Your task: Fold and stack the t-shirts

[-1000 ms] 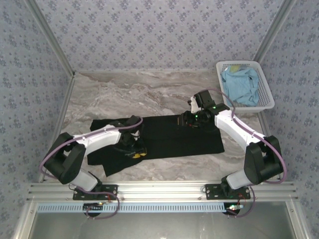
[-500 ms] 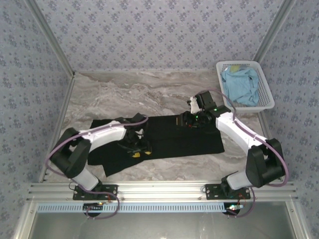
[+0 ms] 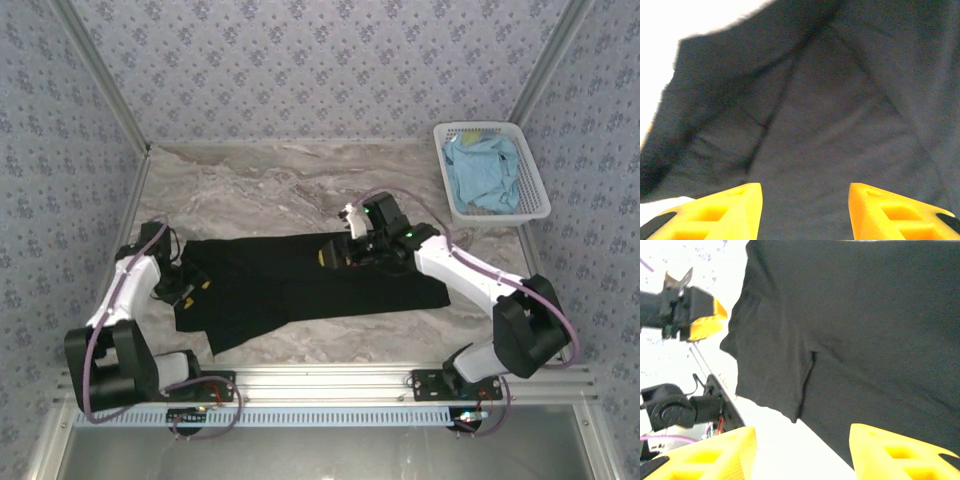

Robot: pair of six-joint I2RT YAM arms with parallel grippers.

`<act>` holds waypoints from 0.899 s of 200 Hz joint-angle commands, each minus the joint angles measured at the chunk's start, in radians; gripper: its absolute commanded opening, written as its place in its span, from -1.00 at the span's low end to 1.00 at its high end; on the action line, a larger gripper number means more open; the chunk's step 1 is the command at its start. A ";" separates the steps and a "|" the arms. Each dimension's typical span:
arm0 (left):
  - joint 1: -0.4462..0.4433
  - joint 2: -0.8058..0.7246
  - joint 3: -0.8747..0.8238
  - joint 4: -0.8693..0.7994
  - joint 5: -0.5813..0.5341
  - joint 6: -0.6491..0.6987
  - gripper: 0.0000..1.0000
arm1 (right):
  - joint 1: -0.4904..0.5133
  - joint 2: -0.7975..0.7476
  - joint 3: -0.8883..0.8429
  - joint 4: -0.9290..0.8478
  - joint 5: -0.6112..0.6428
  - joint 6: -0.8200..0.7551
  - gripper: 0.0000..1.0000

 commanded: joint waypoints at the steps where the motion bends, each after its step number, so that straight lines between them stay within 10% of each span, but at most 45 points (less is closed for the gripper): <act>1: 0.043 0.074 0.025 -0.010 -0.054 0.045 -0.03 | 0.044 0.033 0.052 0.047 -0.050 0.000 0.09; 180: 0.000 0.144 -0.021 0.077 -0.007 0.071 -0.42 | 0.039 0.073 0.072 0.038 -0.045 0.020 0.10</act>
